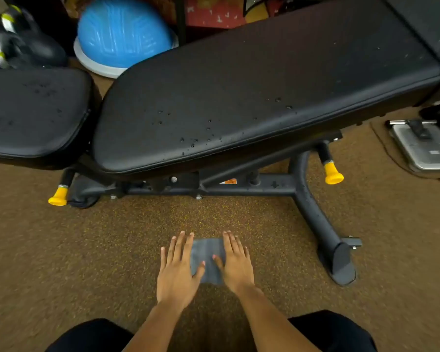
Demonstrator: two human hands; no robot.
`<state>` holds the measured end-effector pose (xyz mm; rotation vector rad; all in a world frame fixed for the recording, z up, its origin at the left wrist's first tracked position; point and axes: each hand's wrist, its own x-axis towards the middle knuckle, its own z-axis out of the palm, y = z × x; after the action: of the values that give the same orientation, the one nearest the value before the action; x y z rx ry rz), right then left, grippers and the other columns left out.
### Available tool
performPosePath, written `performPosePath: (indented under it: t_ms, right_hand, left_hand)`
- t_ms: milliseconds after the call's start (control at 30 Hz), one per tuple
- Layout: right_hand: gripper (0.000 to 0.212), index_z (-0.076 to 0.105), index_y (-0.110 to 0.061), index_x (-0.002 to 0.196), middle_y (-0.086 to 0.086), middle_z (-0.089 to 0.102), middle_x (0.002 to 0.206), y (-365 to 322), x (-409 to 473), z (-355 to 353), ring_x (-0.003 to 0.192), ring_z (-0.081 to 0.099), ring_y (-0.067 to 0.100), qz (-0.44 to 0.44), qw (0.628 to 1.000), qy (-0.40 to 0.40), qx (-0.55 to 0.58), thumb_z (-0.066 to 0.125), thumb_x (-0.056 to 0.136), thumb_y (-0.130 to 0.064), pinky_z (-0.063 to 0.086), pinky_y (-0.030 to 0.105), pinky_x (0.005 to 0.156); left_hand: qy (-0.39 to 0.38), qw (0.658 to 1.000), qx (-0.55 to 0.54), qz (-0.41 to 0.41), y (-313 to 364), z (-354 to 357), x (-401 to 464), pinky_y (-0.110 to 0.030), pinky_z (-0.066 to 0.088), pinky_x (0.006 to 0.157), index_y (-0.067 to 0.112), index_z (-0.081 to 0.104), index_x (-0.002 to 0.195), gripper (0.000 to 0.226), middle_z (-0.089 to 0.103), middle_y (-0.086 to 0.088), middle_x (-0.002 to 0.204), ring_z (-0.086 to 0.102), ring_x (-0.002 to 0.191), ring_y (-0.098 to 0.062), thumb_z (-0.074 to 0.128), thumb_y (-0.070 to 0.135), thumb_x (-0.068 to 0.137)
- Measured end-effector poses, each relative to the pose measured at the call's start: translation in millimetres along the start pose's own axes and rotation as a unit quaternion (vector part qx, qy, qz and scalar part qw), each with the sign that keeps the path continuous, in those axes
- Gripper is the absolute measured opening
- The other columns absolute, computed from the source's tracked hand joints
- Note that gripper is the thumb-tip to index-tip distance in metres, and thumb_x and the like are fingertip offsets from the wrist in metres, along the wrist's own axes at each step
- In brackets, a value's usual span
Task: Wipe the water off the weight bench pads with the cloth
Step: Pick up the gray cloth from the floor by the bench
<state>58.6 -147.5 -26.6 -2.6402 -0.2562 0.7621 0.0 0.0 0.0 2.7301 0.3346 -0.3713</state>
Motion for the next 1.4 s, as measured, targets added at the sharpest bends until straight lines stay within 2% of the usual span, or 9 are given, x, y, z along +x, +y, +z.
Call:
performPosePath:
  t_ms: [200, 400, 567, 733, 933, 1133, 1233, 1300, 1400]
  right_hand:
    - [0.067, 0.0, -0.017, 0.151, 0.001, 0.004, 0.16, 3.4, 2.6, 12.1, 0.147, 0.004, 0.02, 0.014, 0.999, -0.046, -0.015, 0.032, 0.099, -0.044, 0.006, 0.039, 0.119]
    - [0.051, 0.032, -0.014, 0.142, 0.005, 0.04, 0.142, -4.9, 0.5, 8.8, 0.131, 0.036, 0.022, 0.004, 0.999, 0.039, 0.0, 0.046, 0.097, -0.032, 0.035, 0.033, 0.104]
    - [0.035, 0.045, -0.014, 0.132, 0.006, 0.045, 0.131, -8.6, 3.1, -0.4, 0.123, 0.04, 0.022, 0.012, 0.998, 0.061, 0.006, 0.044, 0.097, -0.017, 0.042, 0.032, 0.099]
    - [0.028, 0.055, -0.01, 0.12, 0.006, 0.049, 0.125, -11.4, 2.5, -10.6, 0.115, 0.051, 0.022, 0.0, 0.998, 0.063, 0.008, 0.039, 0.097, -0.006, 0.048, 0.034, 0.091]
    - [0.019, 0.06, -0.01, 0.108, 0.002, 0.054, 0.114, -20.7, -14.3, -37.1, 0.108, 0.05, 0.017, -0.112, 0.986, 0.125, -0.002, 0.047, 0.095, -0.014, 0.046, 0.031, 0.083]
    - [0.013, 0.063, -0.018, 0.084, -0.005, 0.058, 0.085, -31.0, -44.2, -85.7, 0.079, 0.05, 0.011, -0.233, 0.94, 0.247, -0.022, 0.068, 0.073, -0.012, 0.051, 0.025, 0.061]
    - [0.013, 0.062, -0.02, 0.089, -0.005, 0.059, 0.087, -35.2, -61.6, -114.8, 0.081, 0.045, 0.01, -0.259, 0.92, 0.292, -0.018, 0.054, 0.08, -0.019, 0.045, 0.021, 0.066]
    - [0.015, 0.06, -0.022, 0.091, -0.005, 0.058, 0.089, -38.2, -72.4, -131.5, 0.083, 0.046, 0.01, -0.265, 0.91, 0.318, -0.016, 0.05, 0.081, -0.019, 0.041, 0.019, 0.068]
    - [0.016, 0.06, -0.022, 0.094, -0.004, 0.061, 0.093, -41.1, -85.6, -148.2, 0.087, 0.049, 0.011, -0.265, 0.897, 0.355, -0.002, 0.05, 0.082, -0.02, 0.04, 0.023, 0.072]
  left_hand:
    - [0.045, 0.999, -0.003, 0.002, -0.1, 7.6, -0.4, -0.037, -0.002, 0.117, 0.019, 0.008, 0.148, 0.079, 0.01, 0.0, 0.157, 0.002, 0.142, -0.015, 0.008, 0.062, 0.081]
    - [0.041, 0.999, -0.014, 0.003, -0.6, 6.7, -5.1, -0.035, -0.005, 0.114, 0.021, 0.006, 0.149, 0.081, 0.01, 0.0, 0.158, 0.0, 0.143, -0.014, 0.004, 0.062, 0.079]
    - [0.034, 0.999, -0.039, -0.005, 1.8, 0.3, -9.2, -0.032, -0.007, 0.114, 0.02, 0.006, 0.15, 0.084, 0.008, 0.001, 0.158, 0.0, 0.143, -0.012, 0.001, 0.062, 0.077]
    - [0.021, 0.998, -0.065, -0.01, 6.6, -10.1, -8.1, -0.031, -0.006, 0.114, 0.021, 0.004, 0.15, 0.067, 0.007, 0.0, 0.158, 0.005, 0.146, -0.015, 0.031, 0.049, 0.096]
    - [-0.016, 0.988, -0.154, 0.014, 15.7, -24.9, 4.2, -0.03, 0.001, 0.115, 0.026, 0.007, 0.149, 0.08, 0.01, 0.005, 0.158, 0.009, 0.145, -0.012, 0.054, 0.047, 0.088]
    - [-0.063, 0.972, -0.214, 0.074, 37.6, -68.9, 11.7, -0.034, 0.0, 0.114, 0.034, 0.016, 0.147, 0.09, 0.01, 0.024, 0.141, 0.004, 0.135, -0.001, 0.068, 0.048, 0.074]
    - [-0.094, 0.957, -0.266, 0.07, 52.2, -95.2, 6.3, -0.042, 0.024, 0.115, 0.039, 0.047, 0.125, 0.057, 0.041, 0.016, 0.137, 0.037, 0.13, -0.004, 0.071, 0.041, 0.074]
    - [-0.109, 0.94, -0.316, 0.067, 61.6, -108.9, 0.4, -0.037, 0.049, 0.096, 0.041, 0.058, 0.101, 0.03, 0.066, 0.013, 0.109, 0.061, 0.102, -0.001, 0.072, 0.033, 0.076]
    - [-0.071, 0.92, -0.378, 0.072, 78.0, -127.8, -9.9, -0.029, 0.053, 0.087, 0.037, 0.065, 0.097, 0.024, 0.072, 0.016, 0.094, 0.065, 0.089, 0.004, 0.07, 0.022, 0.08]
